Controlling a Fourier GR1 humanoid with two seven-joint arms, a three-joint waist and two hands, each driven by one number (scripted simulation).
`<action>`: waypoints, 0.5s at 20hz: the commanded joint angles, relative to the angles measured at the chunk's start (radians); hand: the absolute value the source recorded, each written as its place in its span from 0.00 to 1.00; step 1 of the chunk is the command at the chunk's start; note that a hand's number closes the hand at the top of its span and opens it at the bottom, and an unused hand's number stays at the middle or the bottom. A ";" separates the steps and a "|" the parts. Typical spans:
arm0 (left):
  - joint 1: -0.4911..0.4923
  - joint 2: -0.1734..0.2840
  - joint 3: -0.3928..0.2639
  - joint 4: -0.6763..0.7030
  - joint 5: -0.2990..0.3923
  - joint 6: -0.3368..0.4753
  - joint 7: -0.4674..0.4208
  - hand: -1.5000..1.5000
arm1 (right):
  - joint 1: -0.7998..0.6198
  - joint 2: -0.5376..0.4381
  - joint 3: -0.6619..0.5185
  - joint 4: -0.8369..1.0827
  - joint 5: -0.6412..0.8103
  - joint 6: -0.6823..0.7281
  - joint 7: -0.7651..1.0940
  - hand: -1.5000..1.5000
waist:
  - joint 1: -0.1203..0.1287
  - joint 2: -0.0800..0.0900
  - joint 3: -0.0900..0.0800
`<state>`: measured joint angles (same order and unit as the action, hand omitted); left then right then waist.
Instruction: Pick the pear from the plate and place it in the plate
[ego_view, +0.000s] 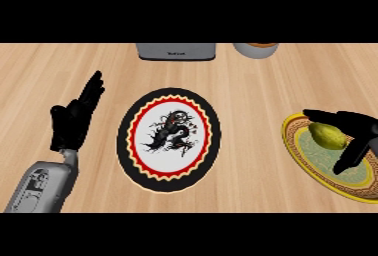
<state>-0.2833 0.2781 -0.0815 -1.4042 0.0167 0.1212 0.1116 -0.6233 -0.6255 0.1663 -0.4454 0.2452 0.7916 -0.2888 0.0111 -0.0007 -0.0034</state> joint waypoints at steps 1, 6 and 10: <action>-0.064 -0.034 0.010 0.069 -0.035 0.014 -0.011 0.50 | 0.001 0.014 -0.003 0.021 0.027 0.059 -0.027 0.00 | -0.007 0.004 0.004; 0.027 -0.048 -0.019 -0.011 -0.041 -0.006 -0.029 0.50 | -0.031 0.022 -0.021 0.147 0.084 -0.103 -0.155 1.00 | 0.020 0.011 0.006; 0.017 -0.055 -0.017 -0.040 -0.053 -0.004 0.021 0.50 | -0.011 0.055 -0.016 0.144 0.110 -0.146 -0.184 1.00 | 0.013 0.008 0.006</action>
<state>-0.2781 0.2410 -0.0761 -1.3966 -0.0186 0.1120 0.0946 -0.6314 -0.6124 0.1441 -0.3721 0.3197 0.6671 -0.4080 0.0165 -0.0048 -0.0119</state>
